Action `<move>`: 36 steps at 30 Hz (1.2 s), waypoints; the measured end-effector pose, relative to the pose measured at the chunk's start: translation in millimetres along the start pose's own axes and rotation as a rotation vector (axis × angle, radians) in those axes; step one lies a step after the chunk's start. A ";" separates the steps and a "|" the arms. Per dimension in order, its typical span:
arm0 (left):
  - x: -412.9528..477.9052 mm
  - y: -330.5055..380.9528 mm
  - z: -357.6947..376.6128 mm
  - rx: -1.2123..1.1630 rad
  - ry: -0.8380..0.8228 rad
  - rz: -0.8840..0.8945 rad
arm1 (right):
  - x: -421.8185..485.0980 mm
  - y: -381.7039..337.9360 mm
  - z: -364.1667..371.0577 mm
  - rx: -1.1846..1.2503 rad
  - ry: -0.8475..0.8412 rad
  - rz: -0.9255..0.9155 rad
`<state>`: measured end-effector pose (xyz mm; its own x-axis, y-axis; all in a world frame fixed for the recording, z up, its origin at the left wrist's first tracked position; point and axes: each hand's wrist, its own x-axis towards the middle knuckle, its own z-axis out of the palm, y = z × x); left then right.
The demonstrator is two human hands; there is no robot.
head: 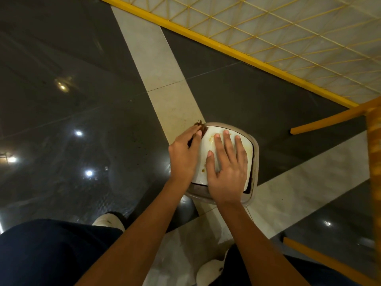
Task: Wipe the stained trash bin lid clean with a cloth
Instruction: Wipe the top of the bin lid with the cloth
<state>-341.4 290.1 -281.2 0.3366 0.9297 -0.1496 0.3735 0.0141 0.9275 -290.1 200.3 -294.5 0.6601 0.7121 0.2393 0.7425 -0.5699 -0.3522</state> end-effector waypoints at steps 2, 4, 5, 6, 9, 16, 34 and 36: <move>14.2 0.6 3.1 0.012 -0.022 -0.068 | 1.2 -0.3 0.4 0.005 0.000 -0.003; 23.5 6.1 6.2 0.014 -0.034 -0.083 | 1.4 0.1 1.3 0.009 -0.001 0.000; 21.4 9.2 6.8 0.014 -0.032 -0.061 | 1.6 0.3 1.7 0.009 -0.001 0.003; 15.2 10.6 5.3 0.015 -0.029 -0.027 | 1.5 0.1 1.9 0.006 -0.001 0.006; -6.7 1.2 -3.1 0.008 -0.002 0.040 | 0.9 -0.9 1.9 0.005 0.005 0.009; 2.7 11.3 0.0 -0.028 -0.019 -0.083 | 2.4 -1.2 1.8 0.009 0.005 0.014; -32.1 -6.2 -11.1 -0.096 0.059 -0.272 | 1.3 -0.7 2.0 -0.028 0.013 0.009; -30.2 -4.9 -10.6 -0.101 0.054 -0.270 | 1.7 -0.3 1.6 -0.023 0.014 0.006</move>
<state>-362.6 265.8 -277.6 0.1895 0.9053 -0.3802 0.3544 0.2981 0.8863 -289.4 202.3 -295.4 0.6659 0.7030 0.2496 0.7408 -0.5837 -0.3324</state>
